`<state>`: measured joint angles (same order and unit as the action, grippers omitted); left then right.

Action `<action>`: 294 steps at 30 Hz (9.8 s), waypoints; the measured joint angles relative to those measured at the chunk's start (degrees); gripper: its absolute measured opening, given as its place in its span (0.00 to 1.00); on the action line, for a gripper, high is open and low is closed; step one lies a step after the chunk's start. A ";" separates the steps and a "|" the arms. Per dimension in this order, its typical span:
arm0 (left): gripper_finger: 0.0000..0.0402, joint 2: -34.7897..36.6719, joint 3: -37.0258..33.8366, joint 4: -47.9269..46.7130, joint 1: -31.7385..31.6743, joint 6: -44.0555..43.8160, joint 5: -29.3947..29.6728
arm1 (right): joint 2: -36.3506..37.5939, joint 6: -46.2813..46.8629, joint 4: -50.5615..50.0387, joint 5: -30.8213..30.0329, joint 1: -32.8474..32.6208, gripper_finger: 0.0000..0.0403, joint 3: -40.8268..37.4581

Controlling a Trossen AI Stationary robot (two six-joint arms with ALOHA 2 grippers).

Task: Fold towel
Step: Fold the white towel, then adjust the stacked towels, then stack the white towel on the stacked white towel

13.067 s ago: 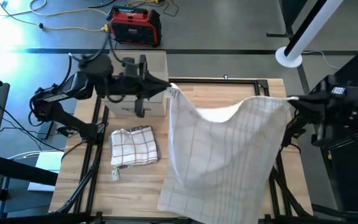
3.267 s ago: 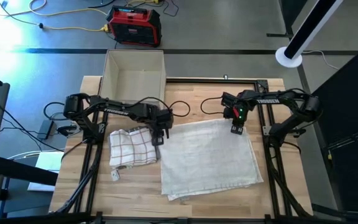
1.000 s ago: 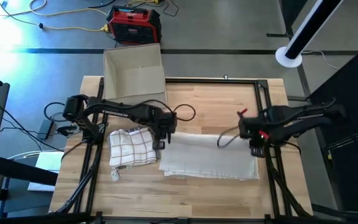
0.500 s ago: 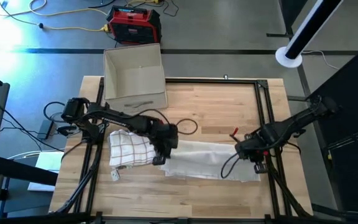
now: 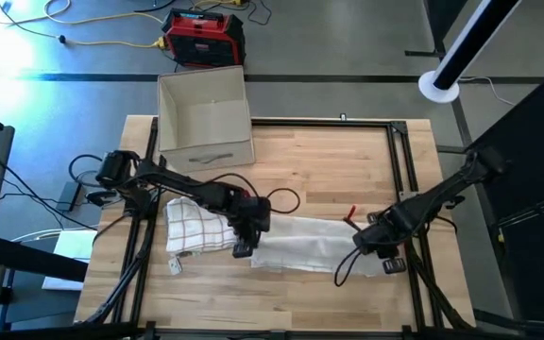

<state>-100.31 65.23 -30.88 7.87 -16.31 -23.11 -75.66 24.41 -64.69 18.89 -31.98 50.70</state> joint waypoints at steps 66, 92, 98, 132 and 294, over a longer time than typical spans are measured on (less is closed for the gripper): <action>0.30 -0.57 -2.85 -11.58 -8.50 31.42 4.18 | 9.72 104.07 11.89 -11.99 -7.13 0.04 -21.70; 0.30 -4.33 -16.02 31.55 -10.46 18.42 8.45 | -18.47 67.00 21.46 -30.67 15.07 0.02 24.61; 0.30 -4.33 -16.00 31.18 -10.66 18.98 8.46 | -28.66 54.69 32.25 -22.87 20.77 0.02 29.62; 0.28 18.27 -8.36 -11.88 -13.12 20.95 9.72 | -14.93 62.93 7.17 -29.58 10.42 0.44 30.60; 0.00 57.35 -17.13 -40.07 11.70 -30.26 42.84 | -58.23 -16.93 9.45 -18.21 35.53 0.51 81.01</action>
<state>-42.96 48.10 -70.95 19.57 -46.56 19.74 -133.89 7.48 -55.24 0.69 3.55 131.71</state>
